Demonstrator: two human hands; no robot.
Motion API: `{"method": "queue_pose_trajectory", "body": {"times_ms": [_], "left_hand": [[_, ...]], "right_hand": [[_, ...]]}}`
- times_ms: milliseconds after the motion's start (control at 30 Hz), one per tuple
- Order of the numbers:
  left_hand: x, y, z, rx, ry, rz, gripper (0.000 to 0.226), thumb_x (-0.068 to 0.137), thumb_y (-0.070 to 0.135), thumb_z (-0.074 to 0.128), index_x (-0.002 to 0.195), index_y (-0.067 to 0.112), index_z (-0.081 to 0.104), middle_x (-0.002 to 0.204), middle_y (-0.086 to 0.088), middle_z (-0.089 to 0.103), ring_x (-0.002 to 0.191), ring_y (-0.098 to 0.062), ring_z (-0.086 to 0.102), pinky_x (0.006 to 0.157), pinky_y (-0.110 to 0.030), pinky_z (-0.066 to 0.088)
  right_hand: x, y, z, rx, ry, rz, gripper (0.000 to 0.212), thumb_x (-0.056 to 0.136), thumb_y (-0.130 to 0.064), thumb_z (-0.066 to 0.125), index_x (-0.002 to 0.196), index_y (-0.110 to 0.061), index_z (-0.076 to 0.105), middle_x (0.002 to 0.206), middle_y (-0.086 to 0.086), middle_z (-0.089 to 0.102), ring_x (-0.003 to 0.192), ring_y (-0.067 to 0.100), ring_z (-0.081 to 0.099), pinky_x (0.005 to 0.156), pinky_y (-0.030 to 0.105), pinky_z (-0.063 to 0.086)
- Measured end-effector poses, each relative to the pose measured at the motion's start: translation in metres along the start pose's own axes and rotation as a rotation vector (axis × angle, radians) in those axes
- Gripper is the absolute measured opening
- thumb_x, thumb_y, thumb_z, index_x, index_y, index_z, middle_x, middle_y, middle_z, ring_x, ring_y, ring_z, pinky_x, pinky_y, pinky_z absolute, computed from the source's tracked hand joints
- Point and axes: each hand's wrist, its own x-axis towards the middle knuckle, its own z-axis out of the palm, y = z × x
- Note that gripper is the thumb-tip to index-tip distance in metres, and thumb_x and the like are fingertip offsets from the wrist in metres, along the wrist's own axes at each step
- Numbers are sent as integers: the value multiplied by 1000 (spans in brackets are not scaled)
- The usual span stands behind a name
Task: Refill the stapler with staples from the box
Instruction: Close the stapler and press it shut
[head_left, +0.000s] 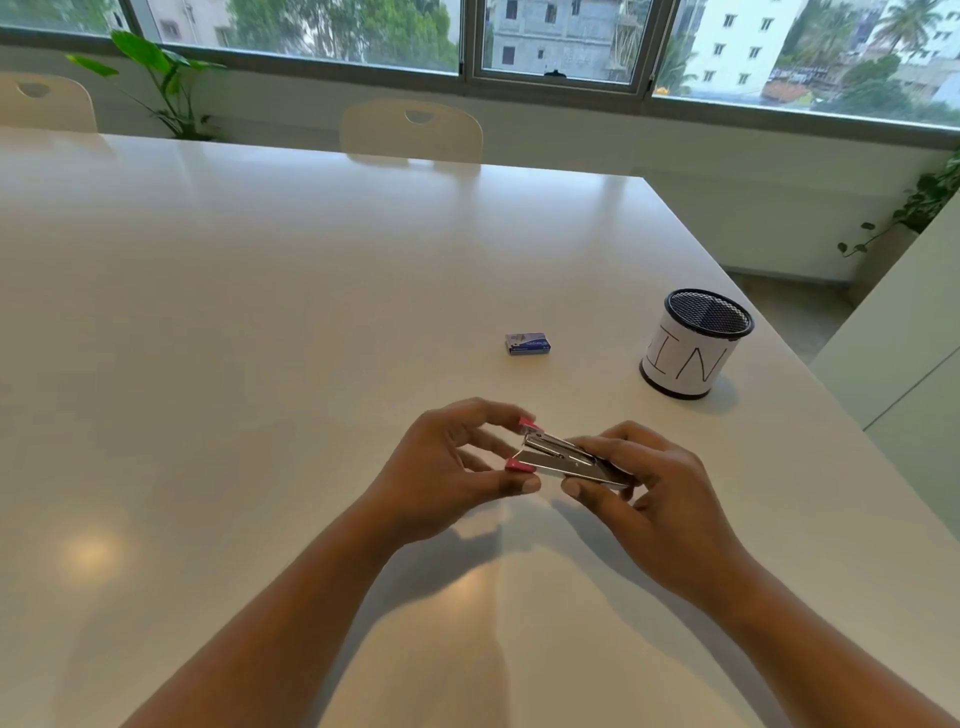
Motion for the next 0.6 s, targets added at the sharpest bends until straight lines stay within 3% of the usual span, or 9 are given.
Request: {"method": "queue_pose_trajectory", "body": {"times_ms": [100,267,467,600], "left_hand": [[0,-3,1,139,1,56,38,66,35,88,100,34,72,99,15,70,92,-7,68,74,-24,58],[1,-8,4,204,30,82,29,67,40,86,93,33,74,91,18,70,91,-6,64,73,-19,54],[0,-12,6,232,46,121,40,67,41,87,103,32,73,97,18,69,97,-8,64,77,-20,52],[-1,-16,6,256,42,124,45,71,38,86,113,30,71,103,17,68,101,-9,63,82,-24,52]], "right_hand": [[-2,4,1,14,-28,-7,30,81,-32,75,111,-29,75,85,-18,63,66,14,58,51,32,48],[-3,10,2,16,-43,-1,26,81,-32,76,107,-26,77,84,-12,67,70,14,60,55,27,48],[-2,13,1,23,-27,28,33,77,-33,79,109,-26,76,90,-9,64,78,15,60,60,16,45],[-3,17,-1,15,-5,91,38,74,-35,79,111,-24,76,91,-9,66,77,13,60,64,25,52]]}}
